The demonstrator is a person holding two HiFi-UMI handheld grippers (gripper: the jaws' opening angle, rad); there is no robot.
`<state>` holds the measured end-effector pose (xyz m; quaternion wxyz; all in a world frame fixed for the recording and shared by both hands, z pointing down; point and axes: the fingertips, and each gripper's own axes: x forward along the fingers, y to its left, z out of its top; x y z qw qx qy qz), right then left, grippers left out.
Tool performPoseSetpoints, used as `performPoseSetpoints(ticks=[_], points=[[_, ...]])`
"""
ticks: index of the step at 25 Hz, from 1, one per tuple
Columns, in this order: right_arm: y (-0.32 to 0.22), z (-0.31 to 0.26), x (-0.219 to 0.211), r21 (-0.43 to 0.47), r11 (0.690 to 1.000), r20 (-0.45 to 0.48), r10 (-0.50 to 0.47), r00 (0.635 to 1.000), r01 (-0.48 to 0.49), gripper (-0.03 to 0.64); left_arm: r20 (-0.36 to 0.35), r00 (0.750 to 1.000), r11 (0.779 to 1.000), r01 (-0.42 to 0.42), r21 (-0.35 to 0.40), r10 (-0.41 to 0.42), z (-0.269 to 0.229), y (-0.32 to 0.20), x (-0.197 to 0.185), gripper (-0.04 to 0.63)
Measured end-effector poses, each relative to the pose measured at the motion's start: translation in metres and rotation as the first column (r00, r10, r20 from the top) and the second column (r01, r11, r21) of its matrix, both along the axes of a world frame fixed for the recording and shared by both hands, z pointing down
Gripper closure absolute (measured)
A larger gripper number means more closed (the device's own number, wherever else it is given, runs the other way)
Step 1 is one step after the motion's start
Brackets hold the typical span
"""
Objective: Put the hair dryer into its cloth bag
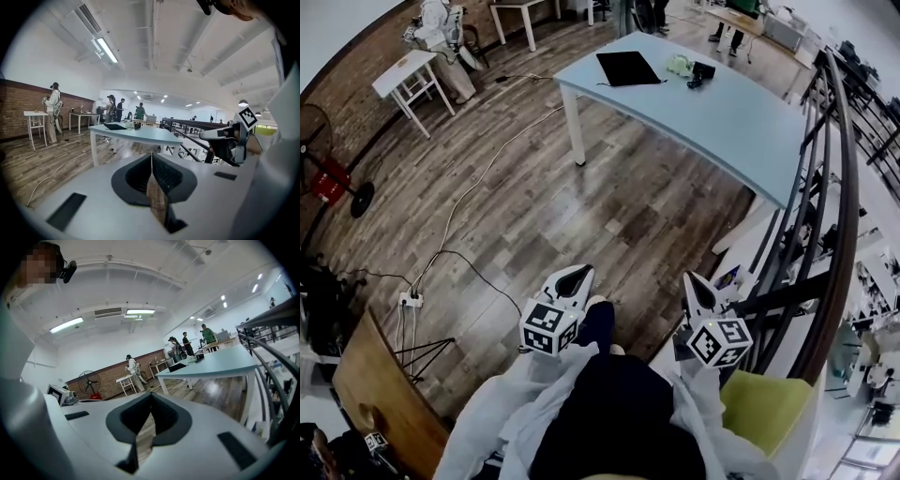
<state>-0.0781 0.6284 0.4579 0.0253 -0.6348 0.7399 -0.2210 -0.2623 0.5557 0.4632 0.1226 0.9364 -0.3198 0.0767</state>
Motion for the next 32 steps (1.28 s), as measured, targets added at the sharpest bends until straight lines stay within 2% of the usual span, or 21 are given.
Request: performPoseSetpoints(ticks=[6,10,11,12,13,17,25,32], points=[[-0.01,0.002,0.018,0.001,1.0,0.009,0.023,1.0,-0.023,0.611,-0.005,1.0,1.0,0.021,-0.009,-0.021,0.001,-0.015,0.011,0.577],[-0.025,0.003,0.035,0.002,0.997,-0.006,0.081,0.997,-0.081,0.611,-0.004,1.0,1.0,0.009,-0.002,-0.009,-0.002,-0.031,0.022,0.577],[-0.029,0.005,0.039,0.0,0.996,-0.008,0.089,0.996,-0.089,0.555,-0.004,1.0,1.0,0.007,-0.002,-0.007,-0.001,-0.036,0.025,0.577],[-0.034,0.006,0.043,-0.002,0.996,-0.008,0.093,0.996,-0.093,0.452,-0.005,1.0,1.0,0.006,0.0,-0.006,-0.001,-0.042,0.028,0.577],[-0.041,0.006,0.046,-0.002,0.995,-0.006,0.096,0.995,-0.096,0.411,-0.005,1.0,1.0,0.005,0.001,-0.005,0.0,-0.048,0.032,0.577],[-0.066,0.0,0.055,-0.003,0.995,-0.008,0.097,0.995,-0.097,0.373,-0.01,1.0,1.0,0.0,-0.006,0.0,-0.002,-0.074,0.045,0.577],[-0.127,-0.011,0.07,0.005,0.996,-0.019,0.088,0.996,-0.087,0.359,-0.031,1.0,1.0,0.002,-0.026,-0.003,-0.008,-0.133,0.064,0.577],[-0.18,-0.01,0.078,-0.005,0.997,-0.017,0.077,0.997,-0.077,0.359,-0.032,0.999,0.999,0.02,-0.044,-0.021,-0.01,-0.186,0.066,0.575]])
